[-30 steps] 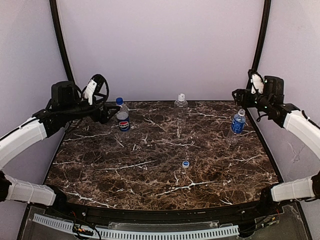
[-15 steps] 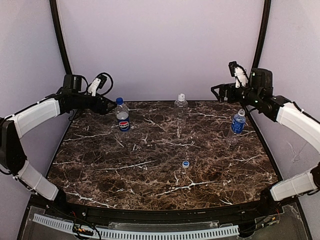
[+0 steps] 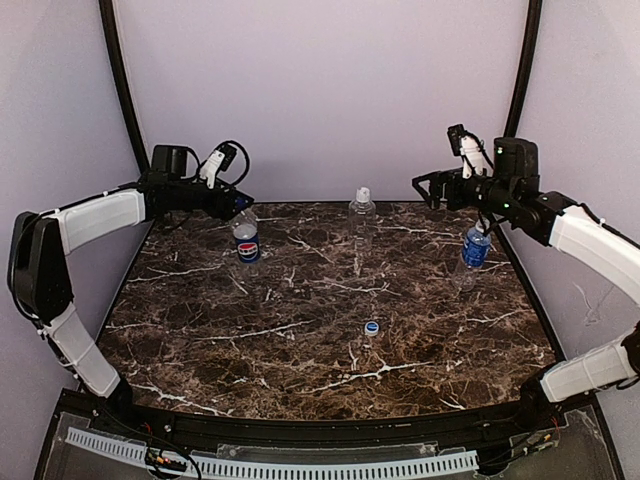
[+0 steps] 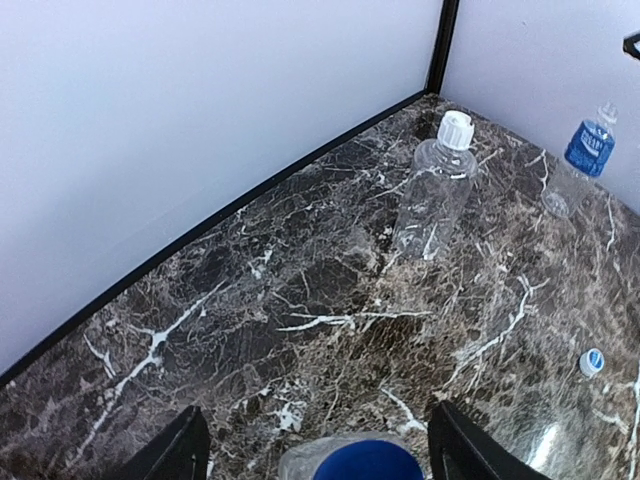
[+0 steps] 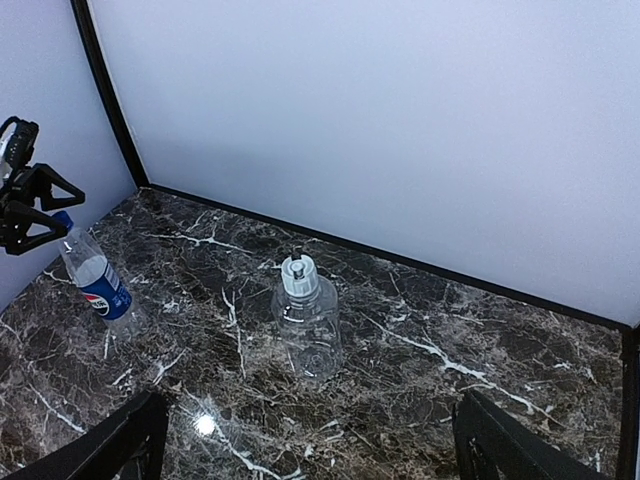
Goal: Unscrew the bottle caps
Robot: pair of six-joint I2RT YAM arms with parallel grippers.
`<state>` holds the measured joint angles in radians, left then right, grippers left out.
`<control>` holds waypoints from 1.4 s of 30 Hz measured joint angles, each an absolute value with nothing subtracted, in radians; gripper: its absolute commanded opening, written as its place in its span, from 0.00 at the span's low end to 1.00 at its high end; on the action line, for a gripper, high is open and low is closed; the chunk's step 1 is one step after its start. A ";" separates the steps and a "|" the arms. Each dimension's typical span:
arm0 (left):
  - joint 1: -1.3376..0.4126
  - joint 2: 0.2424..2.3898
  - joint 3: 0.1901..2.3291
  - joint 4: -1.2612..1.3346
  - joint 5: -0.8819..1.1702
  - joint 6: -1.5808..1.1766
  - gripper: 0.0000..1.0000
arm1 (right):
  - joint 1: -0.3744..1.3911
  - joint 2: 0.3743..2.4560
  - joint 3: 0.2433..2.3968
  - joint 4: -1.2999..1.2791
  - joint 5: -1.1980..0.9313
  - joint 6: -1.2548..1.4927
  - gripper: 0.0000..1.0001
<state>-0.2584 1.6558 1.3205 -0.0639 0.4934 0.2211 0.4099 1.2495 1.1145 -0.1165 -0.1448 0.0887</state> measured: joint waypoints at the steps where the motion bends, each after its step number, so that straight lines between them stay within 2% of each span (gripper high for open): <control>1: -0.260 1.662 1.324 -0.058 0.494 0.217 0.64 | 0.411 1.250 1.114 -0.117 -0.143 0.089 0.98; 4: -0.261 1.671 1.324 -0.059 0.495 0.214 0.51 | 0.412 1.250 1.114 -0.118 -0.139 0.088 0.98; 6: -0.261 1.672 1.324 -0.060 0.498 0.209 0.37 | 0.412 1.250 1.114 -0.120 -0.137 0.087 0.99; 7: -0.261 1.672 1.324 -0.060 0.501 0.208 0.24 | 0.412 1.250 1.114 -0.121 -0.137 0.087 0.98; 8: -0.261 1.672 1.324 -0.060 0.505 0.207 0.17 | 0.412 1.250 1.114 -0.120 -0.137 0.087 0.99; 9: -0.261 1.672 1.323 -0.061 0.509 0.204 0.06 | 0.412 1.250 1.114 -0.121 -0.137 0.086 0.99; 11: -0.262 1.670 1.323 -0.051 0.519 0.201 0.01 | 0.413 1.252 1.114 -0.120 -0.141 0.083 0.99; 16: -0.309 1.627 1.325 -0.153 0.526 0.300 0.01 | 0.464 1.262 1.114 -0.119 -0.194 0.020 0.99; 21: -0.444 1.508 1.344 -0.351 0.638 0.375 0.01 | 0.660 1.322 1.116 -0.070 -0.315 -0.117 0.99; 26: -0.542 1.410 1.465 -0.559 0.709 0.443 0.01 | 0.826 1.501 1.161 0.000 -0.416 -0.198 0.98; 37: -0.611 1.315 1.489 -0.620 0.770 0.417 0.01 | 0.949 1.805 1.227 0.347 -0.609 -0.093 0.99; 39: -0.611 1.315 1.489 -0.617 0.773 0.403 0.01 | 0.955 1.842 1.246 0.397 -0.636 -0.077 0.95; 42: -0.612 1.315 1.489 -0.608 0.778 0.385 0.01 | 0.963 1.872 1.248 0.448 -0.671 -0.067 0.82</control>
<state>-0.6117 1.3148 1.4895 -0.6079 0.7776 0.3851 0.9634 1.8717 1.2484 0.4480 -0.6712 -0.0669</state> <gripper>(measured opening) 0.275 0.928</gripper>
